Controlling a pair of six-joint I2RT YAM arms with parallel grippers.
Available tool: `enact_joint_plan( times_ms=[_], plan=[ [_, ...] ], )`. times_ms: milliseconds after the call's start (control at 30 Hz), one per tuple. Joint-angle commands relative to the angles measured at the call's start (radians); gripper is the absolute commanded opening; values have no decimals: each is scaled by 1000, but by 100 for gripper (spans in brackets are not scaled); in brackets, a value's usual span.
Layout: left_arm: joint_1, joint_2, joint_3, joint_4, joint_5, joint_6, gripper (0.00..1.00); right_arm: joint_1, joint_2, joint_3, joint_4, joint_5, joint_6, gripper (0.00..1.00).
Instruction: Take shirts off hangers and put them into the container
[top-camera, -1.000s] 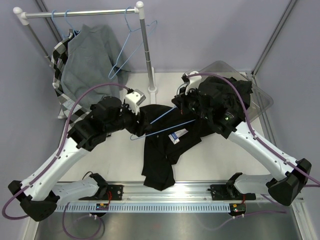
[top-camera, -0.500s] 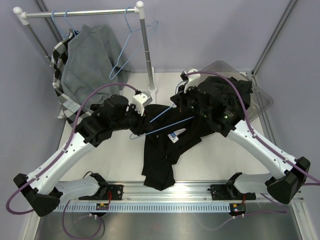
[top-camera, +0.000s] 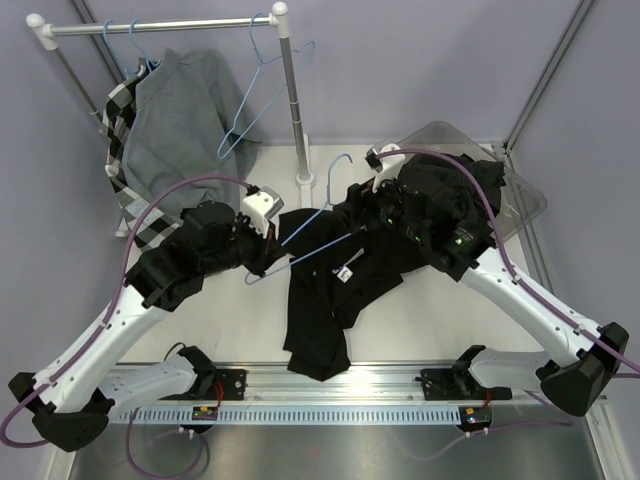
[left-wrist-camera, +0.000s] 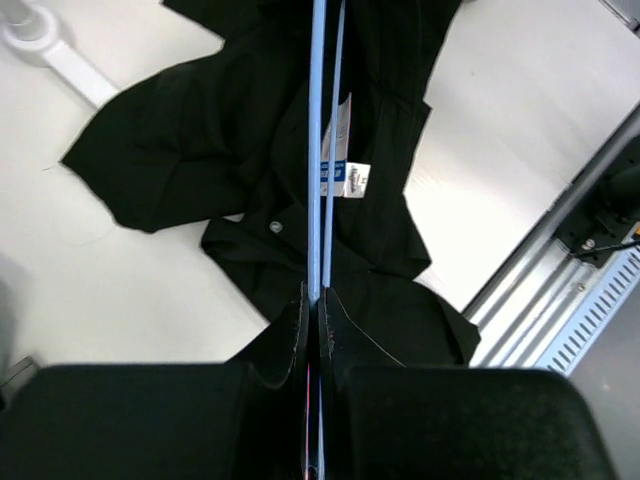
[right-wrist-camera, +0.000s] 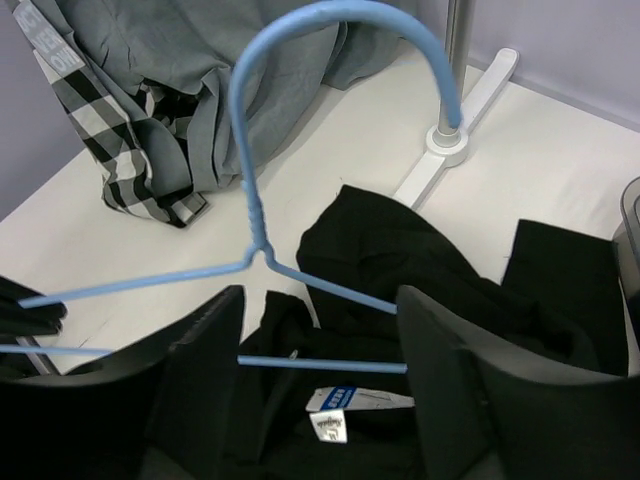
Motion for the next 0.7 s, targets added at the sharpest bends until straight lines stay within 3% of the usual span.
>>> enact_joint_plan(
  times_ms=[0,133,233,467,667],
  plan=[
    [1,-55,-8,-19,-85,7,0,12,-75,-30,10,10,-4,75],
    [1,-126,-30,-78,-128,3,0,12,-142,-74,-5,36,-4,83],
    [1,-178,-38,-129,-162,-7,0,12,-148,-117,-4,143,11,84],
    [1,-261,-16,-235,-228,-21,0,12,-32,-175,-10,281,85,80],
    [1,-285,10,-276,-402,-84,0,13,83,-177,-19,360,163,75]
  ],
)
